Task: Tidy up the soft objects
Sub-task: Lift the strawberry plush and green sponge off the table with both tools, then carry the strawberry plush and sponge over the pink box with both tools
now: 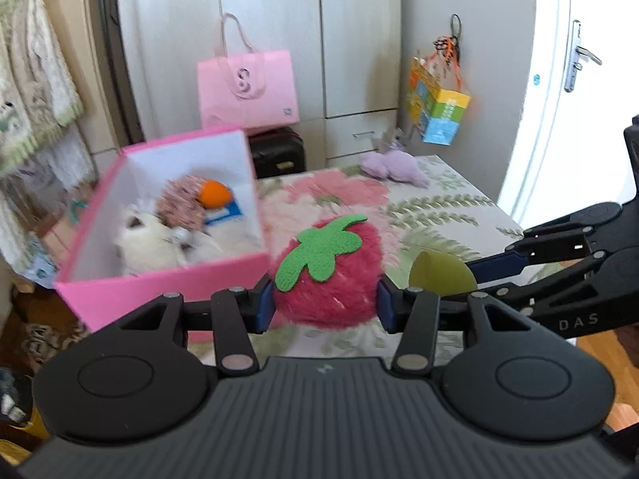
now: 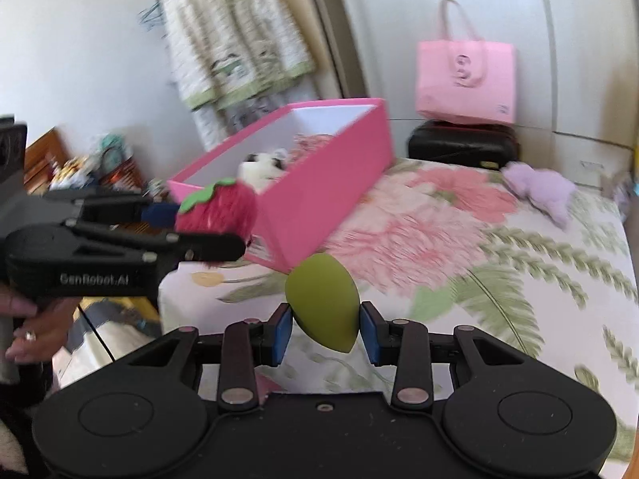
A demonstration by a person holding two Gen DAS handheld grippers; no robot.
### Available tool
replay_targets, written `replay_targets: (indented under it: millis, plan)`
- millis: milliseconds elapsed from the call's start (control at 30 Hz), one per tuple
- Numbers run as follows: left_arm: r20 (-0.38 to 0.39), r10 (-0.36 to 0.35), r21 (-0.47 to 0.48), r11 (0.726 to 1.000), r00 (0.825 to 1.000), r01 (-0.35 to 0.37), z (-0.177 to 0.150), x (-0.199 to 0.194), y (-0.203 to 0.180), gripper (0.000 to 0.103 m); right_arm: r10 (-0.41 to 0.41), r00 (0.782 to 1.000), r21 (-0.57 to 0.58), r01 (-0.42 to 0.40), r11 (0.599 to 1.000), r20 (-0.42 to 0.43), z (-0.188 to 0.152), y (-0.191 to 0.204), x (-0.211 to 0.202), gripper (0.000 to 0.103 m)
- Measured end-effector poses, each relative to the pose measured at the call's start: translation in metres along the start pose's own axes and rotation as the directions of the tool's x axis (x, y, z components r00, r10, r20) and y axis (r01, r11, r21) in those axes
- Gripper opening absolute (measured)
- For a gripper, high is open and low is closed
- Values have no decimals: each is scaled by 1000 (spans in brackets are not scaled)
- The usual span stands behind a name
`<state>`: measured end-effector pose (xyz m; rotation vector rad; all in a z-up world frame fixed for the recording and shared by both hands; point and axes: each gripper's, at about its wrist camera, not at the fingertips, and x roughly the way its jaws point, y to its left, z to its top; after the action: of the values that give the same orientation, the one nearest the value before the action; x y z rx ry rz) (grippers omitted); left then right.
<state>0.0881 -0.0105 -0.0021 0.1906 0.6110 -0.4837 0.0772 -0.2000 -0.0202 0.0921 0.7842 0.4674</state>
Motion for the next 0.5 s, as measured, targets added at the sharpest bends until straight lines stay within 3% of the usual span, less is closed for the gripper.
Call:
replay_targets:
  millis: [100, 267, 500]
  plan:
    - [3, 8, 5, 1000, 1000, -8, 10, -17, 13, 48, 47, 999, -50, -47, 998, 2, 20, 16, -3, 42]
    - [-29, -41, -49, 998, 999, 40, 24, -29, 43, 48, 135, 991, -118, -132, 984, 14, 51, 42, -4, 42]
    - [25, 39, -43, 998, 999, -38, 44, -23, 70, 48, 160, 986, -209, -146, 967, 55, 90, 65, 12, 44]
